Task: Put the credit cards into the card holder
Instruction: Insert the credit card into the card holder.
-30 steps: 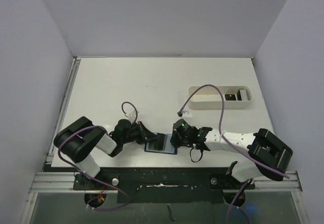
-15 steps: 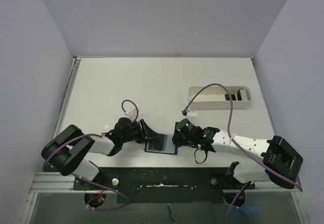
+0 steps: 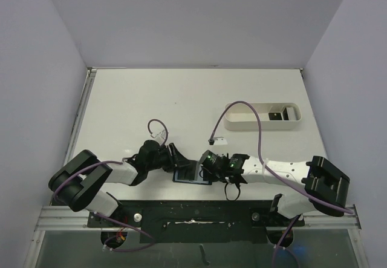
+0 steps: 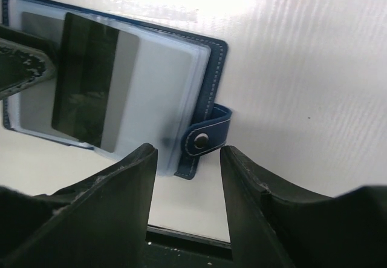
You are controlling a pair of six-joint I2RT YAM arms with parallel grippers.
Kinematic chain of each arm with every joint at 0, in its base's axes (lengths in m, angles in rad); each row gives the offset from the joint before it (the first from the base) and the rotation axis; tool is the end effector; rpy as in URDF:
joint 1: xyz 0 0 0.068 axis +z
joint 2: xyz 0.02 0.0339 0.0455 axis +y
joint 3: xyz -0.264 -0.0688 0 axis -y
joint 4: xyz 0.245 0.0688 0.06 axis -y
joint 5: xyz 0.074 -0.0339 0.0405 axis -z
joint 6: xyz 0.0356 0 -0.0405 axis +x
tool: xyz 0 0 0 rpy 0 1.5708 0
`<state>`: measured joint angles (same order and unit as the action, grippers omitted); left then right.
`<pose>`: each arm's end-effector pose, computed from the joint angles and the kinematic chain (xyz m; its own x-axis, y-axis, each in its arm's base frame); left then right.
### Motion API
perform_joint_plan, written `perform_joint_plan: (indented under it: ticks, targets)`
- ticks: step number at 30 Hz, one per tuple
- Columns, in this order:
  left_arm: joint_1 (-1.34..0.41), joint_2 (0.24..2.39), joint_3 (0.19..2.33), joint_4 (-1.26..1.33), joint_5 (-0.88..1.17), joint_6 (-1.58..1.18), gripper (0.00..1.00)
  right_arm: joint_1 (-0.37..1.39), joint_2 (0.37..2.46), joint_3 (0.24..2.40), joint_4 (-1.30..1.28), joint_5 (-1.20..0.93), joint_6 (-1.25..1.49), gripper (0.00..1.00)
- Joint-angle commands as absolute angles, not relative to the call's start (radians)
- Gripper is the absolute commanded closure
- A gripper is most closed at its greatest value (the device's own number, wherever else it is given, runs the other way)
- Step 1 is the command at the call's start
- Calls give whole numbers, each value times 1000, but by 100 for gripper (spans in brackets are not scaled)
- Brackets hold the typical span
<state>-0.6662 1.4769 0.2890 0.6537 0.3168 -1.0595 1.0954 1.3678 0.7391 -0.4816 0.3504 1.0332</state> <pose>0.1781 -0.1541 0.1166 -0.8918 -0.3530 -0.2828 0.0414 0.5589 -0.8282 0.1244 0.2149 0.1803 -0.8673 0.0779 -0.4917 -0.0397 0.9737 0.2242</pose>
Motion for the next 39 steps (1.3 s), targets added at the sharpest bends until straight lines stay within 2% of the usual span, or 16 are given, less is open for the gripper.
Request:
perform_joint_plan:
  ticks: [1,5,13,18,27,39]
  targets:
    - [-680,1512,321,623,303,-1035,59,1102,1374,787,-535,456,1048,53]
    - [-685,1536,329,626,298,-1039,59,1099,1392,812,-551,482,1030,54]
    - [-695,1547,331,632,304,-1061,59,1084,1397,758,-484,465,1032,74]
    - [-699,1523,336,630,323,-1088,59,1080,1410,735,-443,462,1041,83]
    - [-699,1381,396,329,218,-1013,56,1079,1390,699,-411,468,1052,97]
    - [-702,1462,345,511,309,-1104,55,1078,1383,667,-361,460,1060,99]
